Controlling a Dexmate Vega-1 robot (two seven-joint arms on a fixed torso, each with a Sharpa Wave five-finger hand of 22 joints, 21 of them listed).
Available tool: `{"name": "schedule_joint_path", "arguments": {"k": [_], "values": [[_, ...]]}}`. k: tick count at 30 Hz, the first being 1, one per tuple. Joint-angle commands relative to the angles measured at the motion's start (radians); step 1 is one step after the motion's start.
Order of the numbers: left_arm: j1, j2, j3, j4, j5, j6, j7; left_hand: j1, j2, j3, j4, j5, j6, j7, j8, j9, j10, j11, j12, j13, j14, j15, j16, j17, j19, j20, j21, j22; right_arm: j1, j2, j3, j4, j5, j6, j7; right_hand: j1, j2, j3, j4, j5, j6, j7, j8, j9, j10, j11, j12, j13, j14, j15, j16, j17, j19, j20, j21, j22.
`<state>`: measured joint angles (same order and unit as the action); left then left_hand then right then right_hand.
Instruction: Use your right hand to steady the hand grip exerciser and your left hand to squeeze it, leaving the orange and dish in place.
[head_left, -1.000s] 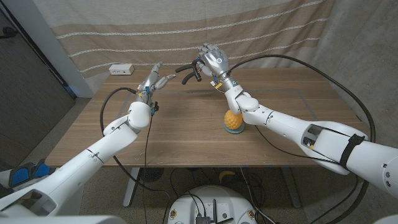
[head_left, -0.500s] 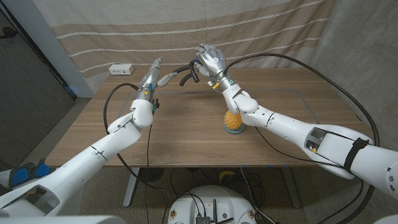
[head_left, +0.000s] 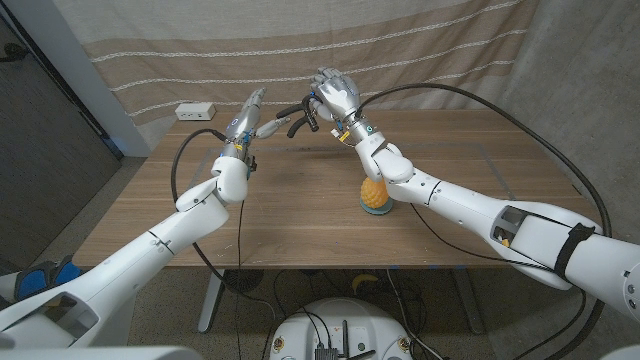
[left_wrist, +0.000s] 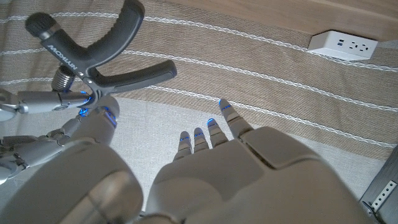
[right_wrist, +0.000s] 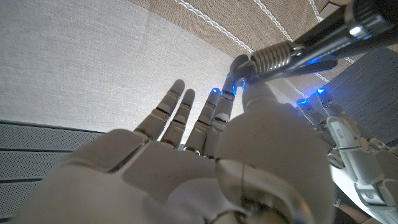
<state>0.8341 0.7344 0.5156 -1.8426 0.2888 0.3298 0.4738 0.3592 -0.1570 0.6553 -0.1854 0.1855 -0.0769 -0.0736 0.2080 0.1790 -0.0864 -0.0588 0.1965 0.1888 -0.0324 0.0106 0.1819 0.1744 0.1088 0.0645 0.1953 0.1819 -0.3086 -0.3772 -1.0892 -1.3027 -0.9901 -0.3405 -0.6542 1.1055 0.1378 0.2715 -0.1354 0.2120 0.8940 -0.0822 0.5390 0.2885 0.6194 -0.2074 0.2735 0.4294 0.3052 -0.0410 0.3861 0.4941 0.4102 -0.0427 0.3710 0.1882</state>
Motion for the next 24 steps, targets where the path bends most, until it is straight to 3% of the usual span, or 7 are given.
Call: {"name": "schedule_joint_path", "arguments": {"k": [1,24], "values": [[-0.008,0.009,0.024,-0.026,0.063,0.063,-0.028,0.009,-0.017,-0.014,0.001,0.014,-0.002,-0.009,0.003,0.005,-0.012,0.003,-0.002,0.002,-0.011,0.0,-0.003,0.005,-0.018,0.005,-0.003,0.003,0.004,0.002,-0.011,-0.039,-0.062,-0.039,0.054,0.004,0.021,-0.005,0.003,0.009,0.004,-0.002,0.104,0.171,0.001,-0.001,-0.004,0.003,-0.011,-0.183,-0.004,0.003,-0.008,-0.057,0.0,0.005],[-0.011,-0.002,0.073,-0.075,0.189,0.198,-0.041,0.043,-0.02,-0.036,0.003,0.023,-0.013,-0.023,0.004,0.005,-0.023,0.0,-0.003,0.002,-0.026,-0.003,-0.002,0.004,-0.023,0.001,0.001,0.003,-0.029,-0.033,0.009,-0.158,-0.143,-0.01,0.072,-0.002,0.025,-0.006,0.004,0.01,0.004,-0.003,0.107,0.169,-0.009,-0.002,-0.012,0.008,-0.019,-0.182,-0.01,0.005,-0.013,-0.056,0.0,0.004]]}}
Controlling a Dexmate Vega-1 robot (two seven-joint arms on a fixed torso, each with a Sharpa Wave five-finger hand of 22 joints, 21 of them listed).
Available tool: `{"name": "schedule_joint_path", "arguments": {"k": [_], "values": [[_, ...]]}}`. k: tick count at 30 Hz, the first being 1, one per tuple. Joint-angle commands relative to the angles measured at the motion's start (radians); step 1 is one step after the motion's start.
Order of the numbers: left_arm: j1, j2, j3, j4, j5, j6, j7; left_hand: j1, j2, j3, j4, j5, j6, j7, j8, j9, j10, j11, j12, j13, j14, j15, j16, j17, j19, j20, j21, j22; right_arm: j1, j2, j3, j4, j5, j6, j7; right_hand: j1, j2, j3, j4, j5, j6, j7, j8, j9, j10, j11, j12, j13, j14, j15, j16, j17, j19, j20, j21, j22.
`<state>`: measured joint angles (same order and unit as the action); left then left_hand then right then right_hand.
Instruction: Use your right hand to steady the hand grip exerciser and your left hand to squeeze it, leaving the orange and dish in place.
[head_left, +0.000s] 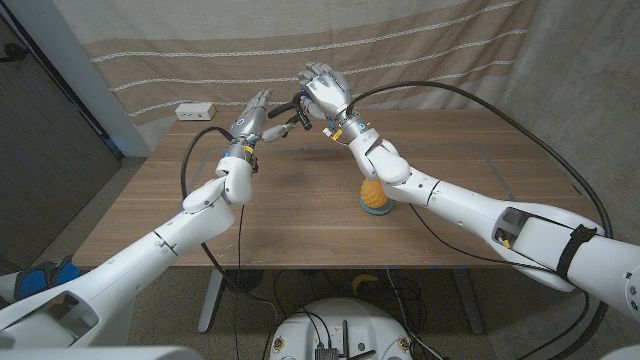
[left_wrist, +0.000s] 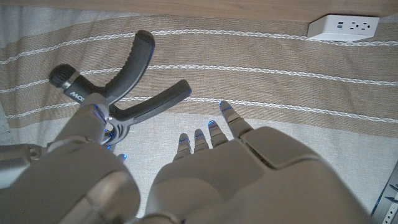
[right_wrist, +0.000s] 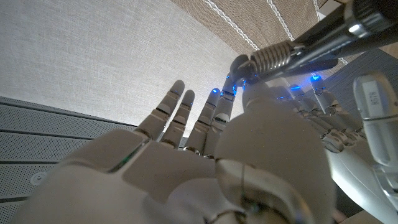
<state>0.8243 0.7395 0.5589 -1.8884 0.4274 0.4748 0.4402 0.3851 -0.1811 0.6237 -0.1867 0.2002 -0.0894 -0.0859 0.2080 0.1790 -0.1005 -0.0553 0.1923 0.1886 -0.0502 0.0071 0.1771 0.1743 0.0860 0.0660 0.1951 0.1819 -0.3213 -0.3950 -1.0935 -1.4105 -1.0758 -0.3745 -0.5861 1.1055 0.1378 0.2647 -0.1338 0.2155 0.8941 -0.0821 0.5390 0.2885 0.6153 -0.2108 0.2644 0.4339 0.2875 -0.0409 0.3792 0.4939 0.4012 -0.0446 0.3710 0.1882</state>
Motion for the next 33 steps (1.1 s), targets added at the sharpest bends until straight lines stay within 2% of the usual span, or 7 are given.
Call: {"name": "schedule_joint_path", "arguments": {"k": [1,15,17,22,26,30,33], "values": [[-0.001,-0.01,0.031,-0.028,0.053,0.056,-0.006,0.018,0.005,-0.005,0.005,0.008,0.002,-0.011,0.005,0.005,-0.01,-0.003,0.001,0.003,-0.007,0.0,0.003,0.004,0.0,0.0,0.001,0.003,-0.017,-0.017,0.015,-0.053,-0.057,0.031,0.003,-0.002,0.025,0.001,0.003,0.007,0.004,-0.003,0.107,0.169,-0.004,0.002,-0.003,0.004,-0.002,-0.182,-0.003,0.006,-0.004,-0.054,0.0,0.004],[-0.013,-0.026,0.035,-0.013,0.051,0.053,-0.015,0.079,0.036,0.003,0.004,-0.008,0.016,0.006,0.016,0.006,0.011,-0.004,0.01,0.003,0.034,0.016,0.017,0.003,0.051,0.012,0.02,0.003,-0.017,-0.013,0.03,-0.046,-0.067,0.094,-0.038,-0.006,0.025,0.002,0.003,0.009,0.003,-0.004,0.109,0.166,-0.005,0.001,-0.005,0.008,-0.002,-0.181,-0.007,0.005,-0.004,-0.052,0.001,0.004],[-0.014,-0.033,0.036,-0.005,0.051,0.051,-0.005,0.135,0.062,0.021,0.002,-0.012,0.042,0.031,0.028,0.007,0.041,0.002,0.019,0.003,0.091,0.025,0.028,0.002,0.09,0.027,0.03,0.002,-0.018,-0.012,0.032,-0.044,-0.069,0.096,-0.044,-0.005,0.026,0.003,0.003,0.009,0.004,-0.004,0.109,0.165,-0.004,0.001,-0.006,0.009,-0.001,-0.182,-0.008,0.005,-0.004,-0.052,0.001,0.004],[-0.02,-0.046,0.032,0.014,0.034,0.029,0.005,0.29,0.102,0.051,-0.001,-0.007,0.121,0.075,0.054,0.008,0.151,-0.008,0.042,0.002,0.244,-0.004,0.038,-0.001,0.167,0.046,0.041,0.002,-0.022,-0.014,0.035,-0.047,-0.067,0.107,-0.041,-0.007,0.026,0.003,0.003,0.01,0.003,-0.005,0.109,0.165,-0.003,0.001,-0.006,0.01,0.0,-0.182,-0.007,0.006,-0.004,-0.052,0.001,0.004],[-0.029,-0.052,0.028,0.032,0.014,-0.001,0.006,0.388,0.166,0.065,0.002,-0.004,0.194,0.108,0.07,0.01,0.236,-0.017,0.056,0.001,0.337,-0.039,0.041,-0.002,0.228,0.033,0.056,0.004,-0.024,-0.013,0.038,-0.043,-0.067,0.112,-0.048,-0.007,0.026,0.003,0.002,0.01,0.003,-0.004,0.11,0.165,-0.003,0.001,-0.006,0.011,0.0,-0.182,-0.008,0.006,-0.003,-0.052,0.002,0.004],[-0.035,-0.06,0.026,0.054,0.004,-0.034,0.024,0.473,0.238,0.065,0.001,-0.007,0.28,0.111,0.088,0.015,0.334,-0.032,0.073,0.003,0.402,-0.079,0.039,-0.001,0.265,0.024,0.065,0.008,-0.021,-0.009,0.039,-0.031,-0.068,0.115,-0.052,-0.007,0.026,0.003,0.002,0.01,0.003,-0.004,0.111,0.165,-0.003,0.001,-0.007,0.012,0.0,-0.182,-0.008,0.007,-0.003,-0.051,0.002,0.003],[-0.039,-0.065,0.026,0.07,-0.001,-0.058,0.039,0.504,0.263,0.059,-0.001,-0.011,0.317,0.108,0.097,0.017,0.37,-0.043,0.078,0.004,0.428,-0.096,0.04,-0.001,0.278,0.016,0.069,0.009,-0.018,-0.003,0.038,-0.019,-0.066,0.117,-0.055,-0.007,0.026,0.004,0.001,0.01,0.004,-0.003,0.111,0.163,-0.002,0.001,-0.007,0.013,0.001,-0.183,-0.008,0.007,-0.003,-0.05,0.002,0.003]]}}
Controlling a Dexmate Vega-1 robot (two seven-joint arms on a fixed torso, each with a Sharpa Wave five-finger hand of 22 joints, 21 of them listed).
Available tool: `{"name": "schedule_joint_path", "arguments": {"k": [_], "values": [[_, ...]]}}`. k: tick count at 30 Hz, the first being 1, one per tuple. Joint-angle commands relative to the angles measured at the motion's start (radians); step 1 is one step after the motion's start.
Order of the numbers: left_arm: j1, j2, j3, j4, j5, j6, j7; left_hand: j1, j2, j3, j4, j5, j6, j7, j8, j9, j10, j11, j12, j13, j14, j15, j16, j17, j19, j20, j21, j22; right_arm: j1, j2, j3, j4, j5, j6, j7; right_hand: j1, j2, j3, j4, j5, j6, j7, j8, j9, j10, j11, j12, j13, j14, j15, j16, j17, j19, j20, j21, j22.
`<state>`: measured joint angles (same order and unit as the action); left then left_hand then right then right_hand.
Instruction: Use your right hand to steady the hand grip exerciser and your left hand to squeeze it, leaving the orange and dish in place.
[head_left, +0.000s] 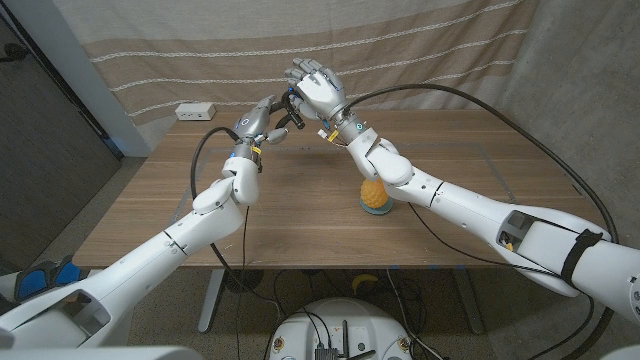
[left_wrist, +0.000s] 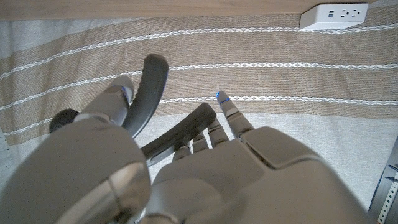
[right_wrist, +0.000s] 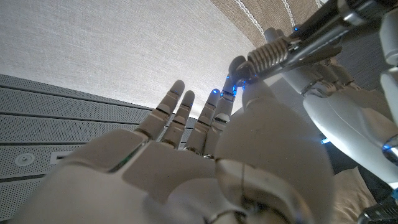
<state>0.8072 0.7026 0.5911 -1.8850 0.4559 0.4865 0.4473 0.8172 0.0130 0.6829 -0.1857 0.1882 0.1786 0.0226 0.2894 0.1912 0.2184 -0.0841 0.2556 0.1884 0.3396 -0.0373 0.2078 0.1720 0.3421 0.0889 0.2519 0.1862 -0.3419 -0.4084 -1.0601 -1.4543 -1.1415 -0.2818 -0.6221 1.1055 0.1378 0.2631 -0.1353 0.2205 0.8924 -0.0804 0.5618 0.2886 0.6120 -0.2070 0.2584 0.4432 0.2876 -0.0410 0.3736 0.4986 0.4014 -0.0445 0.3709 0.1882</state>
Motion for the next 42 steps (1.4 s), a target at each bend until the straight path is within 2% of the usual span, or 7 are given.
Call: {"name": "schedule_joint_path", "arguments": {"k": [1,10,14,23,31,38,42], "values": [[-0.024,-0.028,-0.005,0.069,-0.028,-0.073,0.032,0.084,0.08,-0.001,-0.002,0.0,0.06,-0.001,0.019,0.006,0.065,-0.011,0.017,0.005,0.048,-0.062,0.01,0.002,0.027,-0.008,0.014,0.005,0.004,0.012,0.004,0.029,0.0,0.025,-0.022,-0.008,0.026,0.005,0.003,0.005,0.005,-0.005,0.088,0.163,0.002,-0.003,-0.001,0.004,0.001,-0.182,-0.002,0.003,-0.004,-0.051,0.002,0.003],[-0.035,-0.04,-0.007,0.09,-0.036,-0.089,0.043,0.234,0.199,0.028,0.003,-0.005,0.174,0.019,0.039,0.014,0.211,-0.016,0.036,0.01,0.187,-0.121,0.039,0.012,0.14,-0.095,0.081,0.025,0.02,0.031,0.0,0.074,0.013,0.029,-0.053,-0.008,0.026,0.008,0.002,0.006,0.007,-0.017,0.086,0.155,0.001,-0.002,-0.004,0.007,0.004,-0.182,-0.005,0.003,0.0,-0.047,0.004,0.003],[-0.042,-0.043,-0.004,0.097,-0.033,-0.086,0.045,0.318,0.208,0.099,0.026,-0.005,0.221,0.042,0.039,0.017,0.259,-0.013,0.038,0.011,0.285,-0.161,0.058,0.02,0.186,-0.151,0.14,0.053,0.029,0.039,-0.004,0.097,0.021,0.031,-0.061,-0.009,0.025,0.007,0.001,0.005,-0.001,-0.023,0.083,0.152,0.0,-0.002,-0.005,0.008,0.005,-0.182,-0.005,0.004,0.002,-0.045,0.005,0.003],[-0.056,-0.048,0.001,0.109,-0.038,-0.088,0.036,0.374,0.208,0.147,0.063,-0.004,0.265,0.071,0.031,0.018,0.305,0.022,0.039,0.012,0.375,-0.195,0.071,0.026,0.246,-0.203,0.23,0.095,0.043,0.049,-0.012,0.125,0.04,0.027,-0.073,-0.013,0.023,0.005,0.002,0.004,-0.002,-0.025,0.081,0.148,-0.004,-0.002,-0.008,0.009,0.007,-0.181,-0.004,0.005,0.004,-0.042,0.006,0.003],[-0.058,-0.044,-0.02,0.133,-0.108,-0.171,0.015,0.408,0.2,0.149,0.074,-0.009,0.358,0.086,0.036,0.023,0.391,0.044,0.057,0.016,0.502,-0.195,0.1,0.033,0.315,-0.208,0.347,0.145,0.048,0.051,-0.015,0.133,0.053,0.015,-0.076,-0.015,0.021,0.003,0.002,0.0,-0.009,-0.037,0.076,0.14,-0.01,-0.002,-0.012,0.011,0.009,-0.181,-0.003,0.008,0.008,-0.039,0.008,0.003],[-0.064,-0.036,-0.037,0.151,-0.172,-0.233,-0.026,0.415,0.195,0.13,0.066,-0.01,0.506,0.079,0.099,0.067,0.543,0.058,0.099,0.052,0.671,-0.192,0.155,0.049,0.357,-0.212,0.489,0.2,0.051,0.042,-0.017,0.128,0.064,0.022,-0.074,-0.017,0.02,0.0,0.001,-0.005,-0.014,-0.048,0.073,0.135,-0.013,-0.002,-0.015,0.013,0.008,-0.181,0.0,0.013,0.009,-0.036,0.009,0.003],[-0.063,-0.04,-0.041,0.167,-0.18,-0.269,-0.008,0.415,0.192,0.107,0.057,-0.006,0.556,0.064,0.156,0.123,0.601,0.059,0.133,0.11,0.745,-0.19,0.203,0.091,0.353,-0.224,0.581,0.243,0.05,0.035,-0.017,0.117,0.063,0.018,-0.066,-0.009,0.035,0.008,-0.004,-0.022,-0.077,-0.066,0.041,0.121,-0.026,-0.001,-0.021,0.017,0.005,-0.184,0.004,0.023,0.005,-0.036,0.01,0.004]]}}
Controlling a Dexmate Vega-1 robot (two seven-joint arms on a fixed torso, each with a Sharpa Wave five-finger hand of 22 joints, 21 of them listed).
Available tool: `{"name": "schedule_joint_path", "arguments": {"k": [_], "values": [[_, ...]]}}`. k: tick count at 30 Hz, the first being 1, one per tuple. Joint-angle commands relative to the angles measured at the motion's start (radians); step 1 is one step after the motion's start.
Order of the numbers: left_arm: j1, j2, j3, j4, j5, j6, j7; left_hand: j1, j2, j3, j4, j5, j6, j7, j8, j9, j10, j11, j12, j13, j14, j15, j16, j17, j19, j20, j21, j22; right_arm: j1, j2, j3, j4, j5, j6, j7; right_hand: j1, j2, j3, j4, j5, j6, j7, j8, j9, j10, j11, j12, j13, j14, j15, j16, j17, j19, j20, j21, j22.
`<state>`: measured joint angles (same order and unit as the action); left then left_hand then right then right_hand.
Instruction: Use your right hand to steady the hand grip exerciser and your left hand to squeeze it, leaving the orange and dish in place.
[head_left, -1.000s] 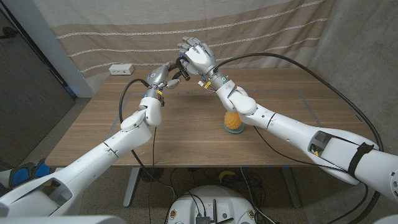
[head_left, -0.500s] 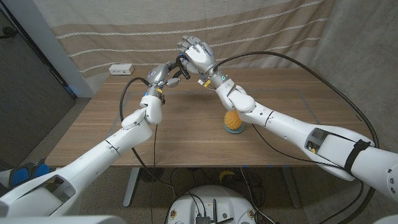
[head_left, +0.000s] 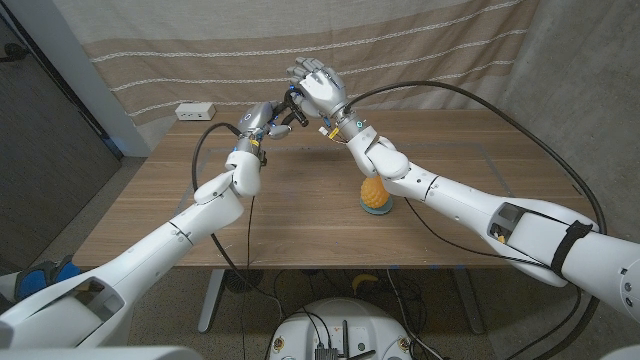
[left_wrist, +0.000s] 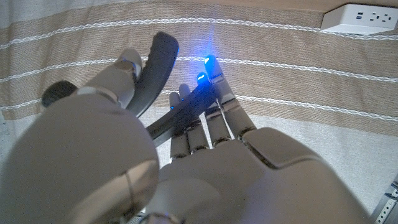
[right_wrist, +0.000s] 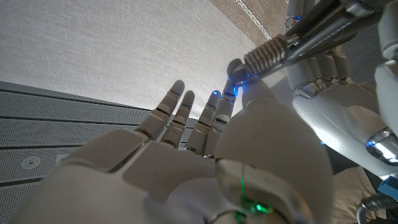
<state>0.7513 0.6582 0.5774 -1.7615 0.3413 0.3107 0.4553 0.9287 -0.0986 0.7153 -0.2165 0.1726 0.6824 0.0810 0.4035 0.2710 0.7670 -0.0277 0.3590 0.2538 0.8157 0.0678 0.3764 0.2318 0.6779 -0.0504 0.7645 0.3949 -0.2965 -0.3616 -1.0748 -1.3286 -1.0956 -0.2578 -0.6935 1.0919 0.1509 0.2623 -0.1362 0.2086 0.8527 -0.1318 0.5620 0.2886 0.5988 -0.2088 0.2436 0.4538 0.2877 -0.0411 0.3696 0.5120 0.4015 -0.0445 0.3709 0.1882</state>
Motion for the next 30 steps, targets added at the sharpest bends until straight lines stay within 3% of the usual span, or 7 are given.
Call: {"name": "schedule_joint_path", "arguments": {"k": [1,6,10,11,14,19,30], "values": [[-0.007,0.003,-0.029,0.046,-0.069,-0.102,-0.014,0.306,0.307,0.07,0.087,0.012,0.048,0.005,0.054,0.063,0.064,0.01,0.044,0.067,0.282,-0.294,0.044,0.044,0.008,-0.087,0.093,0.048,0.004,-0.014,-0.002,-0.012,0.015,-0.01,0.011,0.005,0.023,0.01,-0.004,-0.012,-0.052,-0.018,0.034,0.118,-0.017,0.001,-0.008,0.007,0.004,-0.183,0.007,0.01,0.005,-0.035,0.01,0.004],[-0.007,-0.003,-0.035,0.053,-0.089,-0.121,-0.016,0.324,0.316,0.069,0.097,0.025,0.025,-0.005,0.098,0.138,0.113,0.028,0.117,0.153,0.37,-0.291,0.098,0.106,-0.006,-0.1,0.163,0.087,0.001,-0.04,0.004,-0.051,0.021,-0.005,0.07,-0.056,-0.006,-0.008,0.013,-0.024,-0.184,-0.008,-0.053,0.079,-0.077,0.003,-0.03,0.006,-0.003,-0.165,-0.009,0.003,0.002,-0.01,0.011,0.003],[-0.006,-0.005,-0.041,0.055,-0.106,-0.131,-0.023,0.357,0.309,0.089,0.107,0.051,0.042,0.034,0.208,0.284,0.091,0.033,0.227,0.326,0.436,-0.285,0.191,0.262,-0.008,-0.09,0.224,0.107,0.001,-0.074,0.014,-0.1,0.033,0.018,0.152,-0.11,-0.019,-0.009,0.018,-0.017,-0.283,-0.002,-0.136,0.036,-0.13,0.025,-0.041,-0.002,-0.019,-0.159,-0.041,-0.016,-0.008,0.009,0.006,0.002],[-0.005,-0.007,-0.042,0.056,-0.108,-0.131,-0.02,0.375,0.312,0.089,0.107,0.062,0.029,0.032,0.262,0.37,0.071,0.034,0.291,0.43,0.422,-0.285,0.248,0.375,-0.016,-0.084,0.25,0.115,0.001,-0.079,0.016,-0.106,0.032,0.021,0.165,-0.12,-0.019,-0.009,0.019,-0.014,-0.297,0.002,-0.148,0.03,-0.138,0.034,-0.042,-0.004,-0.022,-0.161,-0.047,-0.019,-0.01,0.012,0.005,0.001],[-0.005,-0.009,-0.044,0.055,-0.116,-0.13,-0.023,0.409,0.303,0.08,0.087,0.075,-0.001,0.033,0.321,0.475,0.049,0.041,0.361,0.561,0.39,-0.278,0.373,0.563,0.014,-0.077,0.265,0.11,-0.001,-0.097,0.025,-0.134,0.038,0.036,0.216,-0.148,-0.025,-0.01,0.022,-0.006,-0.314,0.014,-0.172,0.015,-0.162,0.055,-0.045,-0.008,-0.032,-0.154,-0.059,-0.025,-0.015,0.022,0.001,0.001],[-0.004,-0.01,-0.047,0.057,-0.126,-0.135,-0.026,0.441,0.312,0.066,0.104,0.101,-0.012,0.024,0.402,0.603,0.031,0.033,0.447,0.722,0.335,-0.285,0.508,0.786,0.01,-0.073,0.302,0.128,-0.009,-0.115,0.053,-0.156,0.065,0.072,0.252,-0.137,-0.024,0.008,0.002,0.015,-0.316,0.025,-0.188,0.002,-0.167,0.072,-0.041,-0.012,-0.031,-0.142,-0.069,-0.033,-0.016,0.035,-0.001,-0.001],[-0.002,-0.012,-0.058,0.078,-0.164,-0.206,-0.031,0.461,0.3,0.061,0.091,0.142,0.009,-0.004,0.444,0.651,0.078,0.012,0.511,0.811,0.34,-0.285,0.649,0.983,0.063,-0.083,0.349,0.135,-0.044,-0.097,0.101,-0.123,0.084,0.076,0.144,-0.126,-0.014,0.051,-0.02,0.07,-0.262,0.032,-0.195,-0.023,-0.136,0.075,-0.024,-0.022,-0.004,-0.15,-0.074,-0.044,-0.006,0.038,-0.004,-0.003]]}}
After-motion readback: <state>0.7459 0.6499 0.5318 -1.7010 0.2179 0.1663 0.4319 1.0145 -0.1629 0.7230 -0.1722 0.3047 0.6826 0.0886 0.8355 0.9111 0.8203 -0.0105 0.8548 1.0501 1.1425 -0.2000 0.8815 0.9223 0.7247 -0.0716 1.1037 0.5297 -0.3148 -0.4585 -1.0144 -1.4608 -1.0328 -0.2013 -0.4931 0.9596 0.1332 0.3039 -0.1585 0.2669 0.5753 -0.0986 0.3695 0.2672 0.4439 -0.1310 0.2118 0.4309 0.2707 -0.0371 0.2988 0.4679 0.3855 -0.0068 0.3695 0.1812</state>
